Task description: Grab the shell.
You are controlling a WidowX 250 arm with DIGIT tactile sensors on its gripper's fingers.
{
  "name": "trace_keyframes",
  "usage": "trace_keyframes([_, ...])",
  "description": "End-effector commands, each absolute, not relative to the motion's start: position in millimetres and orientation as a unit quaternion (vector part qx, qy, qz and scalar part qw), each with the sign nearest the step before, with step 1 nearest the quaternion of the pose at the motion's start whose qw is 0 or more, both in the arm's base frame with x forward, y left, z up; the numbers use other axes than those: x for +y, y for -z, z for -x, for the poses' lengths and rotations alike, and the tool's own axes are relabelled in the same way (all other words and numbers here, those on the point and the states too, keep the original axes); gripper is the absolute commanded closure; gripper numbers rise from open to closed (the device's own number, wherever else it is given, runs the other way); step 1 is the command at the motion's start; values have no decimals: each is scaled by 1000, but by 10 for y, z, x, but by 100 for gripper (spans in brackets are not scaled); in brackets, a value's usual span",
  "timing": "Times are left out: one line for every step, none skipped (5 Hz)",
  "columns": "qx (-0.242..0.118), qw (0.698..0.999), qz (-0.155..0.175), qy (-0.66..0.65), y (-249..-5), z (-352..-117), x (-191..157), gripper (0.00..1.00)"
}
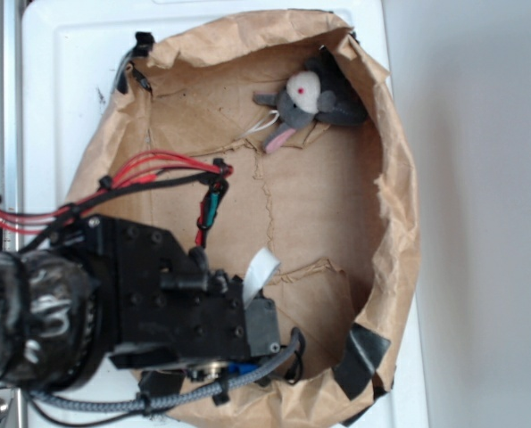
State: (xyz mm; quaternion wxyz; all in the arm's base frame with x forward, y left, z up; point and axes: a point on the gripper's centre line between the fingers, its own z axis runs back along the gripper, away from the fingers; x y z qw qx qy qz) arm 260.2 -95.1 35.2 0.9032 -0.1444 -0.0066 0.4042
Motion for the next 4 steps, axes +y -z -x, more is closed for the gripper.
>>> trace_keyframes([-57,903,106,-413,-658,-2718,-723,100])
trace_keyframes([-84,889,96,-440,-940,-2740,-432,100])
trace_keyframes([-101,878,77,-461,-1249,-2698,-163,100])
trace_keyframes([-160,856,21,-490,-1567,-2549,-25,100])
